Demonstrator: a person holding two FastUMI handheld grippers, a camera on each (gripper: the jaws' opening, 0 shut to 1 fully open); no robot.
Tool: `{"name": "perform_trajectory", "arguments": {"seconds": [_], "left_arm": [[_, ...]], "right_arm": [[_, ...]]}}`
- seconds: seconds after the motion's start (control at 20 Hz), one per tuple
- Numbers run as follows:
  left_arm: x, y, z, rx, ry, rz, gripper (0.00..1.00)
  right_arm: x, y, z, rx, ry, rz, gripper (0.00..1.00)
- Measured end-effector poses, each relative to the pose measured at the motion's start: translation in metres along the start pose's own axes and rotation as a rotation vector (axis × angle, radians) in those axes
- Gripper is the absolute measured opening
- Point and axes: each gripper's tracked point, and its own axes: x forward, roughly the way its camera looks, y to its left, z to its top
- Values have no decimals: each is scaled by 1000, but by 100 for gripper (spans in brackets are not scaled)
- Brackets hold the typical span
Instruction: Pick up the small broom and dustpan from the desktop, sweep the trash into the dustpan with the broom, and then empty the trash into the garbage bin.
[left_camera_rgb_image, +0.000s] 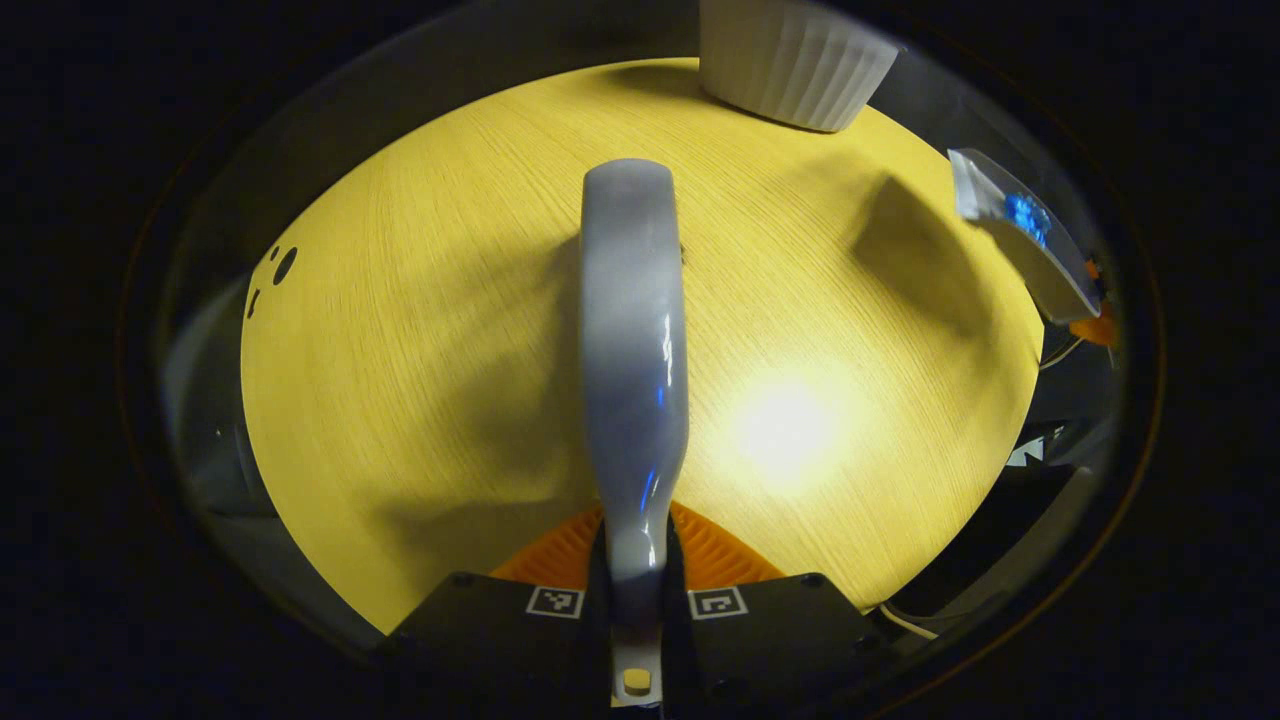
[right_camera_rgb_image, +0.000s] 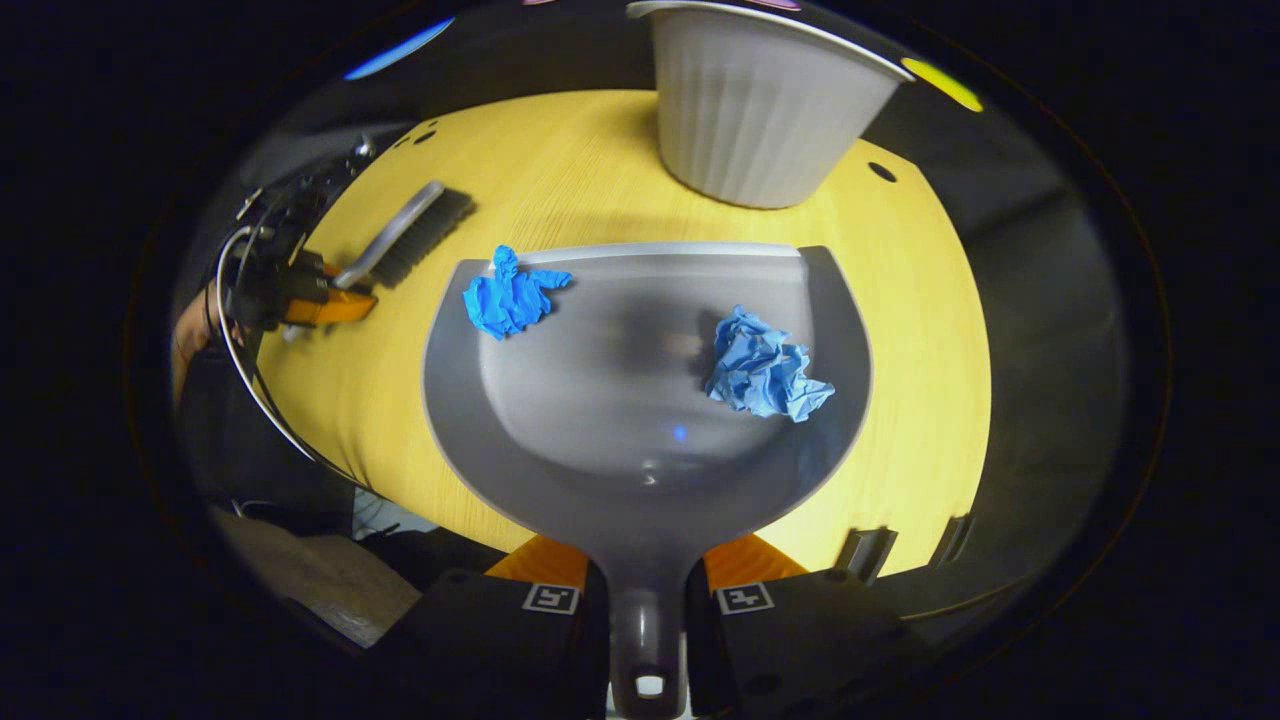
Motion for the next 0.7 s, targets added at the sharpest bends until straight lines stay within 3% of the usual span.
{"name": "perform_trajectory", "arguments": {"seconds": [0.25,0.3,0.55,0.7], "left_arm": [[-2,-1,-2,21,-12,-6,27],[-4,-1,-2,28,-15,-6,24],[-9,-3,-3,53,-37,-10,24],[-8,-2,-3,68,-34,-13,24]], "right_arm": [[5,1,0,72,-75,-51,35],[8,3,1,86,-94,-63,35],[23,10,6,154,-254,-146,35],[37,0,10,130,-336,-237,35]]}}
